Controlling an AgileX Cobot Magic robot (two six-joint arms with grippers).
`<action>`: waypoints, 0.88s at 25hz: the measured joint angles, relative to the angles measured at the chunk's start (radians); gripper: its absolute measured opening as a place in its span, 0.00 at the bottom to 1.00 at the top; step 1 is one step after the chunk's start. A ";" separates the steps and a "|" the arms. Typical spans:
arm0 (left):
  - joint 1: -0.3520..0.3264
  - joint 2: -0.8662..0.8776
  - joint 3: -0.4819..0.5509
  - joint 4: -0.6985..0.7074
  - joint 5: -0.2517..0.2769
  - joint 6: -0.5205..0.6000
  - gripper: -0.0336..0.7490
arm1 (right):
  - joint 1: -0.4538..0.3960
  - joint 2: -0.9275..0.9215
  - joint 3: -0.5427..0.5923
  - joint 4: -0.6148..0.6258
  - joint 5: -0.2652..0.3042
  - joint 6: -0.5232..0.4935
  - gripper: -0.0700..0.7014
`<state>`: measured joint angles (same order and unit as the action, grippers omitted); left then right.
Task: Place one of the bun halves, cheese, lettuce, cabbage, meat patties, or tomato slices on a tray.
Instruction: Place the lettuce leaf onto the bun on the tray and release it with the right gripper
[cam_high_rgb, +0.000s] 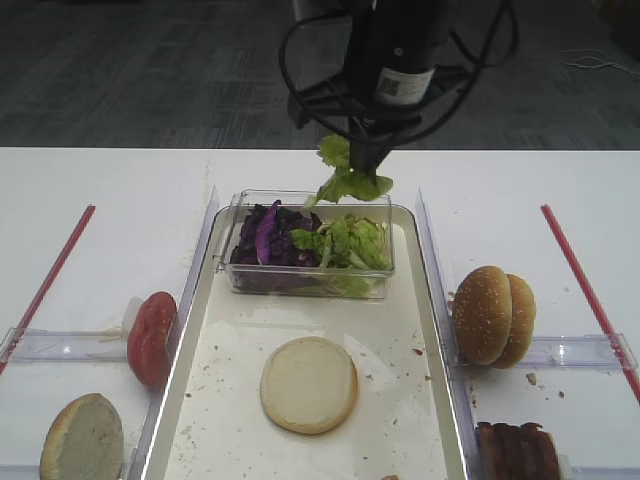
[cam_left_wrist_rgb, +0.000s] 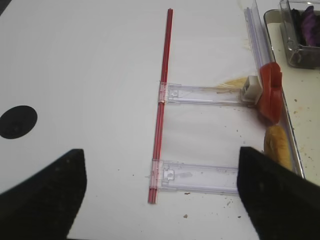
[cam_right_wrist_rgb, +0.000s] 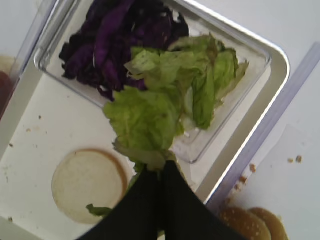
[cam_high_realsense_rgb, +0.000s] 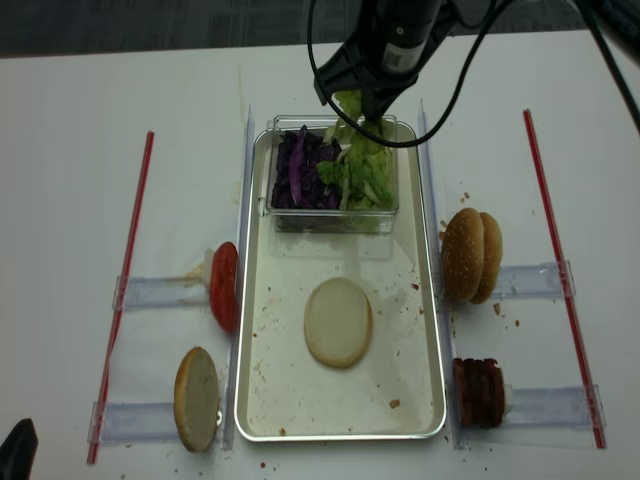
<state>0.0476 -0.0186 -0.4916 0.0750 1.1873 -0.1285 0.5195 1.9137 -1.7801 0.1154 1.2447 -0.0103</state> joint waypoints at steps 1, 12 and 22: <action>0.000 0.000 0.000 0.000 0.000 0.000 0.81 | 0.000 -0.029 0.044 0.002 0.000 0.000 0.14; 0.000 0.000 0.000 0.000 0.000 0.000 0.81 | 0.000 -0.204 0.366 0.023 -0.007 -0.008 0.14; 0.000 0.000 0.000 0.000 0.000 0.000 0.81 | 0.010 -0.213 0.385 0.117 -0.010 -0.041 0.14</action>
<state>0.0476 -0.0186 -0.4916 0.0750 1.1873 -0.1285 0.5294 1.7004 -1.3954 0.2329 1.2347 -0.0517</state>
